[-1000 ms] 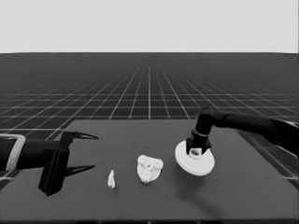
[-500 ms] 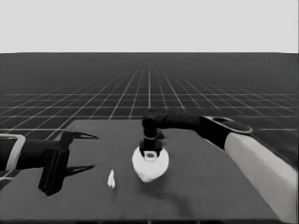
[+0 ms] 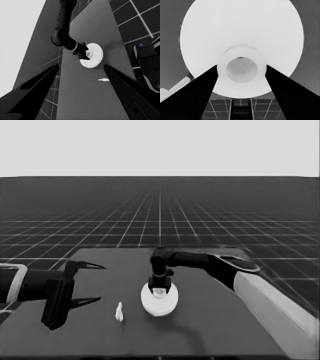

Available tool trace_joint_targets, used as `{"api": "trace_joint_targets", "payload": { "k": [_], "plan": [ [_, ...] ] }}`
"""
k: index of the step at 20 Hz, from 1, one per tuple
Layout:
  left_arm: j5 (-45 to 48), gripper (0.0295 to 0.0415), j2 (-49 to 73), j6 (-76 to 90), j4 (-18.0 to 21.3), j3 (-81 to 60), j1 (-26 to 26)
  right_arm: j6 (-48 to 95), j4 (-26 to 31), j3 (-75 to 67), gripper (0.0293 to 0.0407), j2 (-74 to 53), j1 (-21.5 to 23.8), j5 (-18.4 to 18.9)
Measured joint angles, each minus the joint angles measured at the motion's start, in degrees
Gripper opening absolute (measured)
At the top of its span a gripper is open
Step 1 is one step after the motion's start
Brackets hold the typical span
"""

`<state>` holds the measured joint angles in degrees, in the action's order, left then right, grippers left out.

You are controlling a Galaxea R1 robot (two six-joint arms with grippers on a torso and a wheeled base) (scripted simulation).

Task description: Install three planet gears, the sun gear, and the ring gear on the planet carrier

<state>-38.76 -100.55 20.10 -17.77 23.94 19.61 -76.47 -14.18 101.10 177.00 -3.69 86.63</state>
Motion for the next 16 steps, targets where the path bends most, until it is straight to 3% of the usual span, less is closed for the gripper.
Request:
{"api": "trace_joint_targets", "payload": {
  "k": [16],
  "plan": [
    [0.0, 0.0385, 0.0, 0.0, 0.0, 0.0, 0.0, -5.19, -0.17, 0.04, 0.0348, 0.13, -0.18, -0.11]
  ]
}}
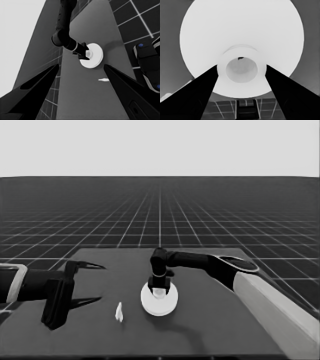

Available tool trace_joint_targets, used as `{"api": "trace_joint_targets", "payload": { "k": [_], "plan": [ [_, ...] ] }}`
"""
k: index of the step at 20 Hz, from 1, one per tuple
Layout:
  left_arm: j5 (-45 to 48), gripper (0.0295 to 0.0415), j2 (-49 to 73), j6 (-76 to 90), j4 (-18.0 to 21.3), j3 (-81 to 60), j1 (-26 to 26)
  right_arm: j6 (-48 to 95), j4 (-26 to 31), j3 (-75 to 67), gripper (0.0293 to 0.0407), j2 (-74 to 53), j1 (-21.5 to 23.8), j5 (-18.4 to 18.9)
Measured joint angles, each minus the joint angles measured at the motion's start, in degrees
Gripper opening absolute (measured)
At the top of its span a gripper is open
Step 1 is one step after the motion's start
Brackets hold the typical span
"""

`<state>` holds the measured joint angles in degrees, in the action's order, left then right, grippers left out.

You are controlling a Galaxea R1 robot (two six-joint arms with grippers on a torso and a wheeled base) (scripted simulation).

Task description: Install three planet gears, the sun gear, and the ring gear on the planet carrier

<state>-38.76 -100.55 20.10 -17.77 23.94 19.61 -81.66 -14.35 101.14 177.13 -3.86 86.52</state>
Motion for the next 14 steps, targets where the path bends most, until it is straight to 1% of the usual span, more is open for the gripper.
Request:
{"api": "trace_joint_targets", "payload": {
  "k": [14],
  "plan": [
    [0.0, 0.0385, 0.0, 0.0, 0.0, 0.0, 0.0, -7.0, -0.02, 0.02, 0.0348, -0.01, -0.01, -0.03]
  ]
}}
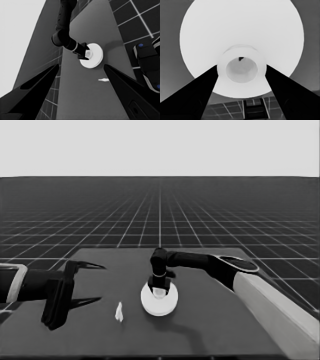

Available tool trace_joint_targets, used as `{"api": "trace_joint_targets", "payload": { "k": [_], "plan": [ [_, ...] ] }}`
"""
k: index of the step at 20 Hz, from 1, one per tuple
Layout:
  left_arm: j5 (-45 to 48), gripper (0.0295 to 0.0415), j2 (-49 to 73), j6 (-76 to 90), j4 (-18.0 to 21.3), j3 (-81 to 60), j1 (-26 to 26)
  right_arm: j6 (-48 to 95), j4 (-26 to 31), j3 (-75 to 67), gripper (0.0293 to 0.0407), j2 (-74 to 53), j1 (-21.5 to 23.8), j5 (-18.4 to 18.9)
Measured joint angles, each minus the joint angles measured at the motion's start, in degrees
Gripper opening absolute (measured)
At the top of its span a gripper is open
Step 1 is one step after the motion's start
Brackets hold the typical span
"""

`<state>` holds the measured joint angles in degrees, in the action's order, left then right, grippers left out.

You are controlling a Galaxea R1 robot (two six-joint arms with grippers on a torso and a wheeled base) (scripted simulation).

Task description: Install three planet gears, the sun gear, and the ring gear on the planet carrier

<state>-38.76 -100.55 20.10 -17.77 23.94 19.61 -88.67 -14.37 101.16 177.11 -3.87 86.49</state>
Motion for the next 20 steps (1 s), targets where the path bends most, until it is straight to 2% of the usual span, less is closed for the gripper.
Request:
{"api": "trace_joint_targets", "payload": {
  "k": [20],
  "plan": [
    [0.0, 0.0385, 0.0, 0.0, 0.0, 0.0, 0.0, -10.01, 0.0, 0.15, 0.0348, -0.17, -0.87, 0.05]
  ]
}}
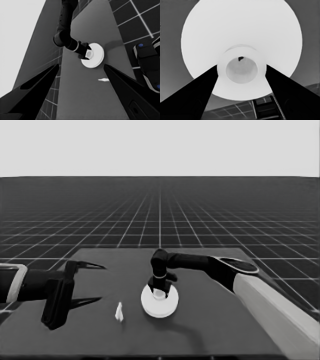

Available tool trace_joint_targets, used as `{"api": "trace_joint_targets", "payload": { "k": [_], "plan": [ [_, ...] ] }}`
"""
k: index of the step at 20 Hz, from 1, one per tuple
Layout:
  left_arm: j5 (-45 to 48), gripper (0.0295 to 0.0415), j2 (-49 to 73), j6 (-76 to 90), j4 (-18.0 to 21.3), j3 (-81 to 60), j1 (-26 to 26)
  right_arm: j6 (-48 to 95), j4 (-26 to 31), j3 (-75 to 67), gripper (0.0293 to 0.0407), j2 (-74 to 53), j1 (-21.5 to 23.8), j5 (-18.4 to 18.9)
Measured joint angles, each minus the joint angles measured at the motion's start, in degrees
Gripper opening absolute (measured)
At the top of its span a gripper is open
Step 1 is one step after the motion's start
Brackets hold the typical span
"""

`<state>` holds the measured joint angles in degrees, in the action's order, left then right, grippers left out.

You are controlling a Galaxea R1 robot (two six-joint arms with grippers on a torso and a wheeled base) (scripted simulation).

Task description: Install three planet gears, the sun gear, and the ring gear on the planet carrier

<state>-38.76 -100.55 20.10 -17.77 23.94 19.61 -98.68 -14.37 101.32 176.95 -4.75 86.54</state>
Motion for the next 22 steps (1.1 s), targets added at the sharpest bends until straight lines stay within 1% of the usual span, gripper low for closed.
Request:
{"api": "trace_joint_targets", "payload": {
  "k": [14, 15, 16, 18, 22],
  "plan": [
    [0.0, 0.0385, 0.0, 0.0, 0.0, 0.0, 0.0, -7.0, 0.0, 0.0, 0.0348, 0.0, 0.0, 0.0],
    [0.0, 0.0385, 0.0, 0.0, 0.0, 0.0, 0.0, -7.3, 0.0, -0.01, 0.0373, 0.01, 0.02, -0.01],
    [0.0, 0.0385, 0.0, 0.0, 0.0, 0.0, 0.0, -7.47, -0.01, -0.01, 0.0381, 0.01, 0.04, -0.01],
    [0.0, 0.0385, 0.0, 0.0, 0.0, 0.0, 0.0, -7.64, -0.01, -0.01, 0.0384, 0.01, 0.06, -0.01],
    [0.0, 0.0385, 0.0, 0.0, 0.0, 0.0, 0.0, -7.71, -0.01, -0.01, 0.0385, 0.01, 0.07, -0.01]
  ]
}}
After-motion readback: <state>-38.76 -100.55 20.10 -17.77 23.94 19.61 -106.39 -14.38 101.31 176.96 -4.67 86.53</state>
